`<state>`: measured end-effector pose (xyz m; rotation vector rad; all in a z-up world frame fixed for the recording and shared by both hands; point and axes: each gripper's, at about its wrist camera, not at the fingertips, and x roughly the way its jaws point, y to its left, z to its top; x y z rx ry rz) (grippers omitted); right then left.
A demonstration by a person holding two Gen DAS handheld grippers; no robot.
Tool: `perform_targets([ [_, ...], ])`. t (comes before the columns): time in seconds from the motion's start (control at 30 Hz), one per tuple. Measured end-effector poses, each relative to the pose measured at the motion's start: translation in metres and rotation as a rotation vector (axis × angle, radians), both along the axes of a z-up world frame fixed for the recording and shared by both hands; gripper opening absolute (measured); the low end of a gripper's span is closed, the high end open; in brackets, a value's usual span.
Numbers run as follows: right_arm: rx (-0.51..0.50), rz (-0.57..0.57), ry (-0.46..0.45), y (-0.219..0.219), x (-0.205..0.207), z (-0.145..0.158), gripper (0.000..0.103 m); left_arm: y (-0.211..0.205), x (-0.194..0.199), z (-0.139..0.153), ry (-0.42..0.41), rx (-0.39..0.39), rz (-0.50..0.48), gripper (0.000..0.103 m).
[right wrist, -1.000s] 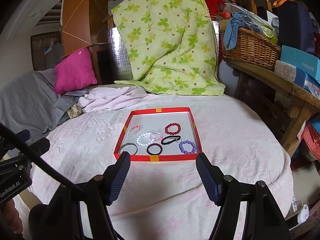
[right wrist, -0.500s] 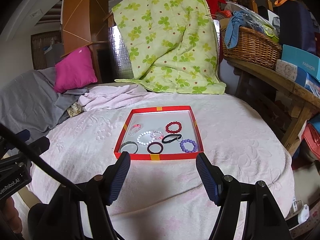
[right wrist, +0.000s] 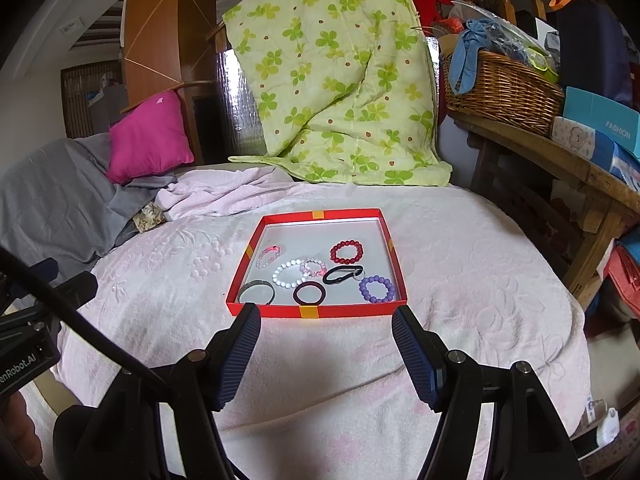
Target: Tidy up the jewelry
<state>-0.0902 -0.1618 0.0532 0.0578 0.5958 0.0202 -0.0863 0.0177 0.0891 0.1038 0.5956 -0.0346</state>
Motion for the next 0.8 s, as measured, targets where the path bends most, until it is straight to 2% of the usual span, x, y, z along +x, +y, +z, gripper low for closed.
perform_targets([
  [0.8, 0.016, -0.008, 0.021, -0.008, 0.007, -0.014, 0.072, -0.007, 0.013, -0.016, 0.041, 0.022, 0.009, 0.072],
])
